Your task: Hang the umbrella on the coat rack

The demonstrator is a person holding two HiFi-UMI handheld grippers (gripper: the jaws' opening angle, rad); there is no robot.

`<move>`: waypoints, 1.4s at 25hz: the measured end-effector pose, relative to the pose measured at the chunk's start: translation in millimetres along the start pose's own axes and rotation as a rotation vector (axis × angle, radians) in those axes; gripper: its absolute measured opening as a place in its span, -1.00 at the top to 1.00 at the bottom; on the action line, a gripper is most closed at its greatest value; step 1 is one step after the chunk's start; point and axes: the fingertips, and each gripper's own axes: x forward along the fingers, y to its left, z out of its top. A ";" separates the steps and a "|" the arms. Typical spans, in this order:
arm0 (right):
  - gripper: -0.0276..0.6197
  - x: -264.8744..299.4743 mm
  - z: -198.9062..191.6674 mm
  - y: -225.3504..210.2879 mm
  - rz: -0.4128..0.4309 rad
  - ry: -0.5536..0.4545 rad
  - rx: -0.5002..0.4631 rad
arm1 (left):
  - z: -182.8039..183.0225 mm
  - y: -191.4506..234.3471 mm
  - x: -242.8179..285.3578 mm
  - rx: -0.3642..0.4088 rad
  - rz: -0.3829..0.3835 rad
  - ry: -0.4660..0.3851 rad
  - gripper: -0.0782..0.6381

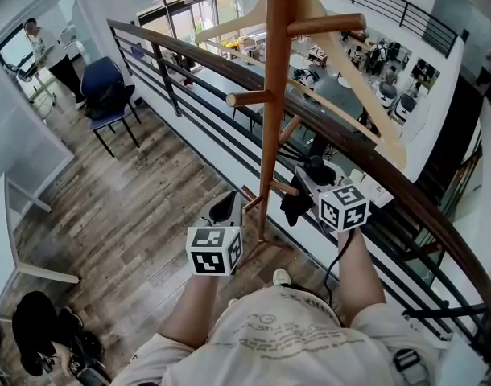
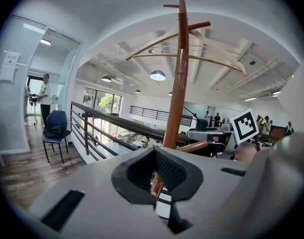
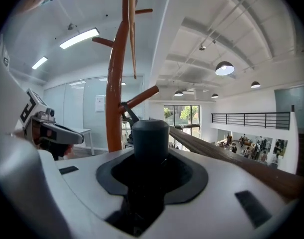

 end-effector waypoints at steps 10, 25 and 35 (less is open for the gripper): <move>0.47 13.9 -42.5 7.1 0.040 0.065 0.008 | -5.8 1.7 4.7 0.002 -0.001 0.020 0.77; 0.39 27.8 -59.0 38.6 0.115 0.046 -0.090 | -7.7 10.8 18.9 0.012 -0.007 0.045 0.77; 0.75 -2.7 -35.9 30.1 0.024 -0.042 -0.028 | -1.3 20.7 31.1 0.005 -0.021 0.047 0.77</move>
